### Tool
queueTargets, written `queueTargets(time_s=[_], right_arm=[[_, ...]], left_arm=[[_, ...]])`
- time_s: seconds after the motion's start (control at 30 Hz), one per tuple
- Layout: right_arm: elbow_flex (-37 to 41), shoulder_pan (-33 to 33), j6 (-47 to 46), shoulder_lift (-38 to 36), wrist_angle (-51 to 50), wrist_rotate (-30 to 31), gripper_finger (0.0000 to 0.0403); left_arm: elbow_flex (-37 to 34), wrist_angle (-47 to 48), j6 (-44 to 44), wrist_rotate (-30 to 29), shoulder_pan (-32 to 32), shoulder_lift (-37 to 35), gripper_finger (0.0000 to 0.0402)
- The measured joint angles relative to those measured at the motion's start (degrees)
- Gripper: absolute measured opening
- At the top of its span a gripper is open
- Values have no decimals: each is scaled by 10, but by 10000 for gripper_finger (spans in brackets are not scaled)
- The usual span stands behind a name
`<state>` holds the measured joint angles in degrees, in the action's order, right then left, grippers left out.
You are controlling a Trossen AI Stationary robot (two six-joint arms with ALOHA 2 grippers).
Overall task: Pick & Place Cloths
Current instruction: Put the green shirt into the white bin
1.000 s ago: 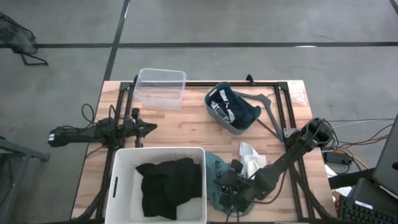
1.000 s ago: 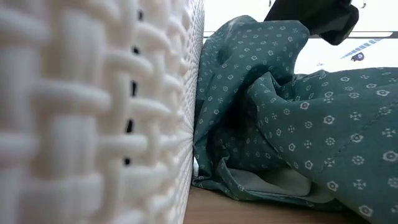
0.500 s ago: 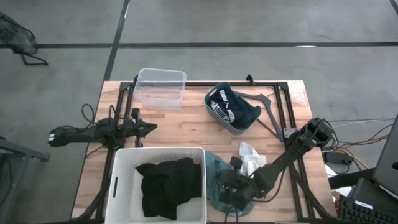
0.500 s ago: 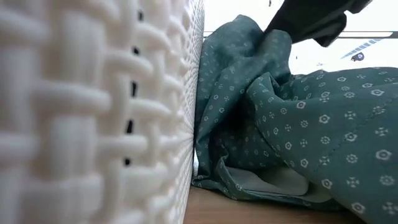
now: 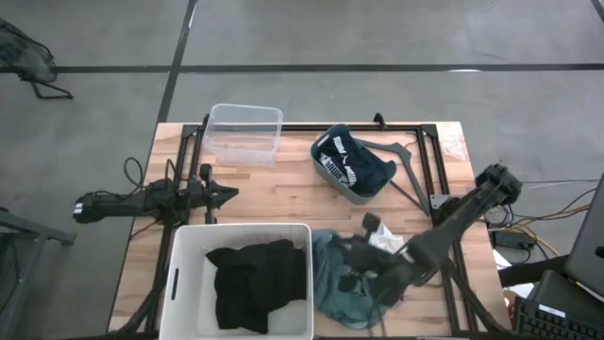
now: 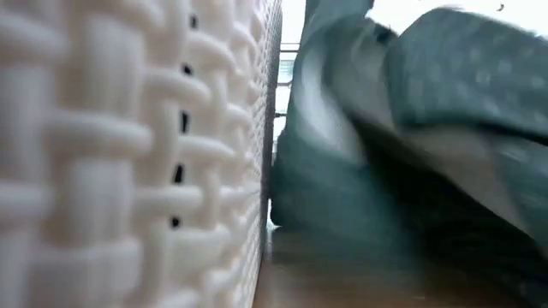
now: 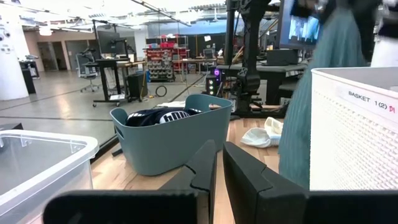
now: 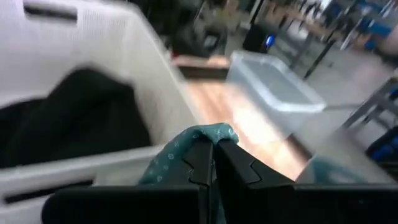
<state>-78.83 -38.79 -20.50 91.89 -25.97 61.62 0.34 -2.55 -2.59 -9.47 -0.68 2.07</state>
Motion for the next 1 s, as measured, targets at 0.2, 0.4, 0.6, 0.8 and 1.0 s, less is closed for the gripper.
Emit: queueTargets(time_s=[0.2, 0.4, 0.6, 0.8, 1.0], right_arm=[[-36, 22, 171, -76, 105, -25, 9], [-99, 58, 340, -105, 240, -183, 8], [-193, 131, 291, -67, 252, -412, 8], [-306, 198, 214, 44, 229, -572, 8], [-435, 232, 127, 180, 186, -745, 8]], left_arm=[[0, 0, 0, 0, 0, 0, 35], [0, 0, 0, 0, 0, 0, 35], [0, 0, 0, 0, 0, 0, 35], [0, 0, 0, 0, 0, 0, 35], [0, 0, 0, 0, 0, 0, 35]])
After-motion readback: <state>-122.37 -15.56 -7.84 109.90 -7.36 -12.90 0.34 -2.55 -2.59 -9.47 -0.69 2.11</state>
